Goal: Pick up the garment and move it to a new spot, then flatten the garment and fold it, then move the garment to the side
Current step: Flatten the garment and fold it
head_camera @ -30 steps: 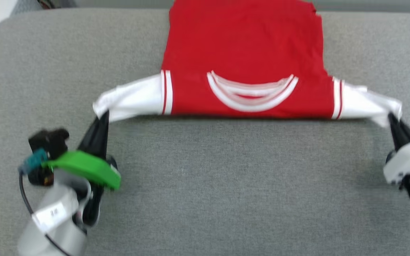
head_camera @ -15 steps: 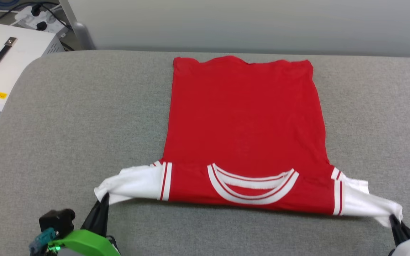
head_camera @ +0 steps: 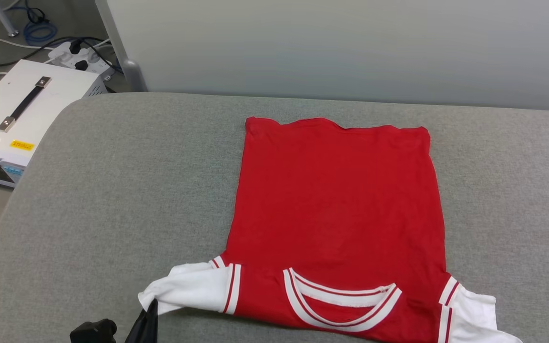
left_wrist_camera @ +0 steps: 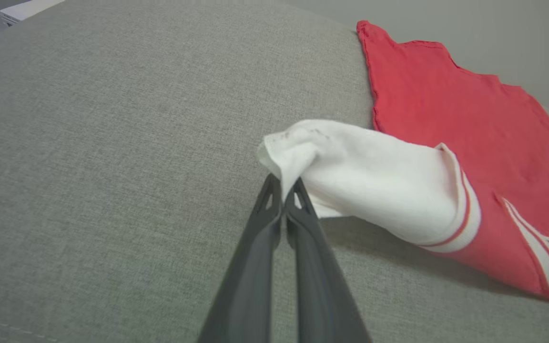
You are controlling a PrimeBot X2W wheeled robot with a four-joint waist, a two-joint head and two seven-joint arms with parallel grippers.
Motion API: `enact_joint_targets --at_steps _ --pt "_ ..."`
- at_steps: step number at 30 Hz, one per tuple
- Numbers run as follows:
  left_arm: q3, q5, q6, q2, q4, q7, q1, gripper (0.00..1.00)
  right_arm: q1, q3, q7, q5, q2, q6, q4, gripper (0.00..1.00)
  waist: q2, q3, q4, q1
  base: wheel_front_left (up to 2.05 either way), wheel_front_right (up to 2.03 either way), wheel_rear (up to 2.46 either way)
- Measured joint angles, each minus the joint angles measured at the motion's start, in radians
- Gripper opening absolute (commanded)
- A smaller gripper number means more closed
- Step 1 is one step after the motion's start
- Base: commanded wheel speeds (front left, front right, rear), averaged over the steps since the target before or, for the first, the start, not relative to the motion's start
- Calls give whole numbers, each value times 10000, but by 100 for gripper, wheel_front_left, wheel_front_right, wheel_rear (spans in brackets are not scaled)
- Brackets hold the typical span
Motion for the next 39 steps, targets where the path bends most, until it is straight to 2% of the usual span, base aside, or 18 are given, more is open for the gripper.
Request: enact_joint_targets --at_steps 5,9,14,21,24,25,31,37,39 --pt "-75 247 148 -90 -249 -12 -62 0 -769 184 -522 -107 -56 -2 136 100 0 47 153 0 0 0 0" --pt "-90 539 144 -146 -451 -81 -335 0 -2118 58 -884 -146 -359 -2 326 100 0 237 321 0 0 0 0" --pt "-142 800 50 -403 -819 -84 -1004 0 -4114 -35 -662 107 -892 -2 1087 100 0 645 571 0 0 0 0" --pt "-207 1360 -378 -1087 -1384 -94 -1805 0 -7142 130 708 462 -2153 -2 3007 100 0 1487 1114 1 0 0 0" --pt "-90 1480 -631 -1476 -1620 -94 -1934 0 -8309 196 1689 472 -2621 -2 3885 100 0 1895 1396 1 0 0 0" --pt "19 1630 -920 -1802 -1791 -94 -1998 0 -9532 307 2717 399 -2984 -2 4690 100 0 2341 1665 1 0 0 0" --pt "178 1985 -1390 -2220 -2094 -94 -2345 0 -11577 387 4148 -173 -3521 -2 5954 100 0 3222 2252 3 0 0 0" --pt "261 2163 -1695 -2410 -2159 -94 -2520 0 -12468 491 4631 -853 -3822 -2 6815 100 0 3965 2791 3 0 0 0" --pt "353 2263 -1812 -2531 -2127 -94 -2533 0 -12690 355 5340 -1022 -3871 -2 7413 100 0 4386 3034 2 0 0 0"
